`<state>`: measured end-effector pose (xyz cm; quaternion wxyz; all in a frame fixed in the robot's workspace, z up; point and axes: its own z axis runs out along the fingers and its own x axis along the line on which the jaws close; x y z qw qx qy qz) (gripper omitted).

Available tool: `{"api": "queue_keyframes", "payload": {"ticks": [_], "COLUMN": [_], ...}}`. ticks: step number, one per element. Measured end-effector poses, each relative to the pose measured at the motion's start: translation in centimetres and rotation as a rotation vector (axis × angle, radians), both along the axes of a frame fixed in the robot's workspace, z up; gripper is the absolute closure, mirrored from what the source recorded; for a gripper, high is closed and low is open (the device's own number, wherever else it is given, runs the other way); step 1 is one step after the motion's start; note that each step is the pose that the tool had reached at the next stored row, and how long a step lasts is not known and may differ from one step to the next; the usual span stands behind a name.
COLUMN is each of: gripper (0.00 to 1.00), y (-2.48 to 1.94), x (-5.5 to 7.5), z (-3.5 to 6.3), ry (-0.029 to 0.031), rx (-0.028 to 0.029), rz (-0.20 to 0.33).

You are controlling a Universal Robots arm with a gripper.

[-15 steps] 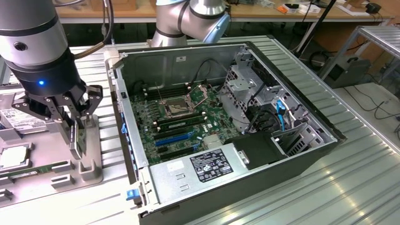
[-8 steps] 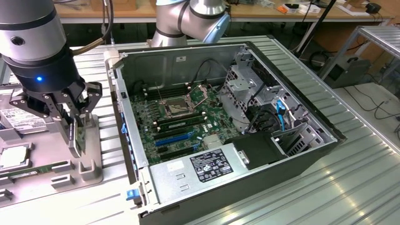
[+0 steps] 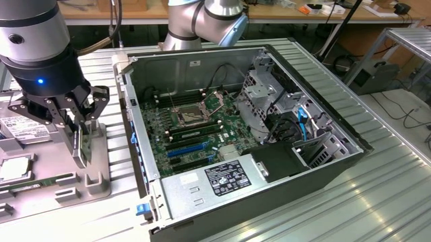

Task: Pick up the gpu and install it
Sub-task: 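Pick up the gpu and move the gpu toward the slot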

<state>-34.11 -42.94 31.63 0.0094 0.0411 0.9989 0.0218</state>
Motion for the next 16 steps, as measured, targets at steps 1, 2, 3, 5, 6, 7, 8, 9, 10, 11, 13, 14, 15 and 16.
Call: {"api": "queue_keyframes", "payload": {"ticks": [1,2,3,5,6,7,8,9,10,11,13,14,15,16], "gripper": [0.73,0.73,0.73,0.73,0.73,0.73,0.73,0.73,0.73,0.73,0.73,0.73,0.73,0.73], "y": [0.0,0.0,0.0,0.0,0.0,0.0,0.0,0.0,0.0,0.0,0.0,0.0,0.0,0.0], "x": [0.0,0.0,0.0,0.0,0.0,0.0,0.0,0.0,0.0,0.0,0.0,0.0,0.0,0.0], "z": [0.0,0.02,0.04,0.07,0.1,0.14,0.17,0.22,0.26,0.31,0.45,0.54,0.72,0.86], "ry": [-0.0001,0.0001,0.0,0.0001,0.0002,0.0003,0.0002,0.0001,0.0001,0.0001,0.0001,0.0001,0.0001,0.0001], "rx": [0.0001,-0.0001,0.0,0.0,-0.0001,-0.0002,-0.0002,-0.0001,-0.0001,-0.0001,-0.0001,-0.0001,-0.0001,-0.0001], "rz": [0.0,0.0,0.0,0.0,0.0,0.0,0.0,0.0,0.0,0.0,0.0,0.0,0.0,0.0]}}
